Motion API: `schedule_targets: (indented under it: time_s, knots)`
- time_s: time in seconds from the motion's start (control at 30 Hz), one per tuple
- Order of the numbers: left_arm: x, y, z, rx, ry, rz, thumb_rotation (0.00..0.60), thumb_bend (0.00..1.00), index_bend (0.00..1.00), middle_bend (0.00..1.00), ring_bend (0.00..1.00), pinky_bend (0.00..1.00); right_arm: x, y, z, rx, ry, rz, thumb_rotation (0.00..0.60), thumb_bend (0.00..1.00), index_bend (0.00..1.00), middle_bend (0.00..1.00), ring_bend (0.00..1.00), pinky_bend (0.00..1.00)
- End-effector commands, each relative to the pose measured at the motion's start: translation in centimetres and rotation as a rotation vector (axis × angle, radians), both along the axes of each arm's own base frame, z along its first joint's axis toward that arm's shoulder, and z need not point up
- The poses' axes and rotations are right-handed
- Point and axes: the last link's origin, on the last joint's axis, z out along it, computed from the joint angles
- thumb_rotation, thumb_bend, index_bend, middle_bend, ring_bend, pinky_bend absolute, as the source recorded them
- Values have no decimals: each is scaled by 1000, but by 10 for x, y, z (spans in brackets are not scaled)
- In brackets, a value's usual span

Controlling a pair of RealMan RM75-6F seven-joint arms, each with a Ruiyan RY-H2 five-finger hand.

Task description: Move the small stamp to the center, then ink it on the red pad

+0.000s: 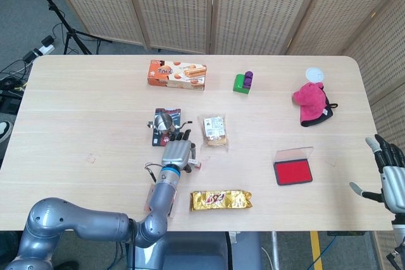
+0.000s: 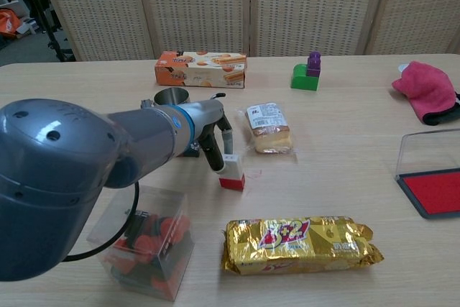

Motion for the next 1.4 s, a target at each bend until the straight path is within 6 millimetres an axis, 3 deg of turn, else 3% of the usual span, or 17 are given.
schedule_targets:
  time_s: [0.03, 0.13, 0.5, 0.8, 1.17, 1.4]
  knots:
    - [0, -1, -1, -4, 3, 0, 600, 346, 626, 0, 0, 0, 0, 0, 0, -1, 0, 1, 600, 0, 0, 0, 0, 0]
    - [0, -2, -2, -10, 9, -1, 600, 319, 617, 0, 0, 0, 0, 1, 1, -3, -2, 1, 600, 0, 0, 0, 0, 0]
    - [2, -3, -1, -10, 13, -17, 600, 263, 391, 0, 0, 0, 1, 1, 2, -5, -5, 3, 600, 0, 0, 0, 0, 0]
    - [6, -7, 5, -33, -8, -37, 600, 252, 314, 0, 0, 0, 1, 1, 3, -10, -7, 4, 600, 0, 0, 0, 0, 0]
    - [19, -10, 41, -91, -171, -148, 600, 251, 253, 0, 0, 0, 3, 3, 3, -12, -6, 11, 600, 0, 0, 0, 0, 0]
    - [36, -5, 78, -87, -307, -258, 600, 250, 249, 0, 0, 0, 3, 3, 2, -12, 1, 11, 600, 0, 0, 0, 0, 0]
